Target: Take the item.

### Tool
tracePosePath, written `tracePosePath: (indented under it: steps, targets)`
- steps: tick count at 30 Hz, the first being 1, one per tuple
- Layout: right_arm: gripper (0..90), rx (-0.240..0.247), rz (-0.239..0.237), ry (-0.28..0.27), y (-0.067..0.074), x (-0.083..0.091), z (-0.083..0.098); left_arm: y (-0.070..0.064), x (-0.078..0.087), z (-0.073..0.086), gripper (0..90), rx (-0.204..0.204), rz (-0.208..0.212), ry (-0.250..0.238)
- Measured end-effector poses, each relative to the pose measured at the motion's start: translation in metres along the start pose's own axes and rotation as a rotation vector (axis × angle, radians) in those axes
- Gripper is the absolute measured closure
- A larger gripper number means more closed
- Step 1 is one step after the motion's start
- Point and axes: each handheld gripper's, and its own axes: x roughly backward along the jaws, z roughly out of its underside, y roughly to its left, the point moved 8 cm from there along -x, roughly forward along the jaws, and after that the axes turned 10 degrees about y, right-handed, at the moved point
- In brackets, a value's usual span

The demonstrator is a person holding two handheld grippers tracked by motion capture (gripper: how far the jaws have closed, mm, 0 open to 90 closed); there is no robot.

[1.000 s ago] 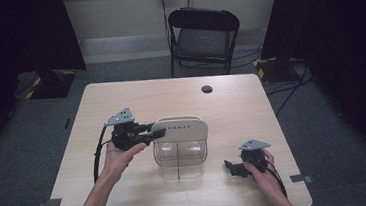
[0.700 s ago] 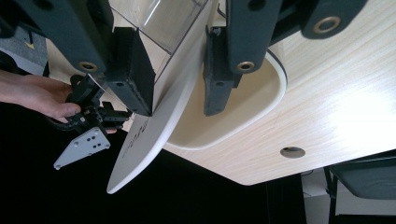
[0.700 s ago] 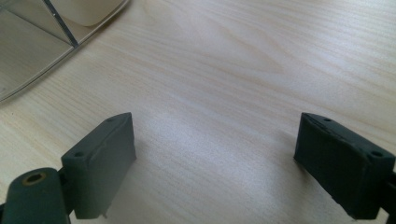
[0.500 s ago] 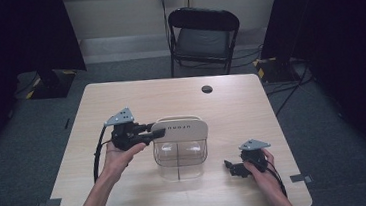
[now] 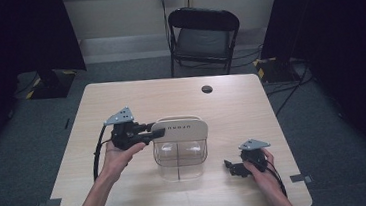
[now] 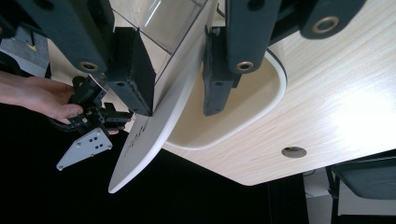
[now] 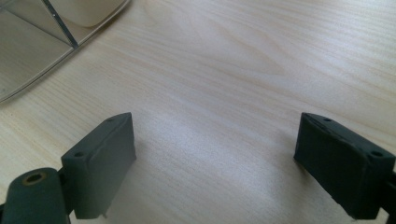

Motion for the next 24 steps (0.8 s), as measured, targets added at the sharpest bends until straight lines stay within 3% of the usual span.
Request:
tracePosePath:
  steps: [24]
  targets:
    - [11.5, 0.004, -0.001, 0.0, -0.0002, -0.0003, -0.0005, -0.0001, -0.0008, -0.0003, 63.7, 0.006, 0.0, -0.006]
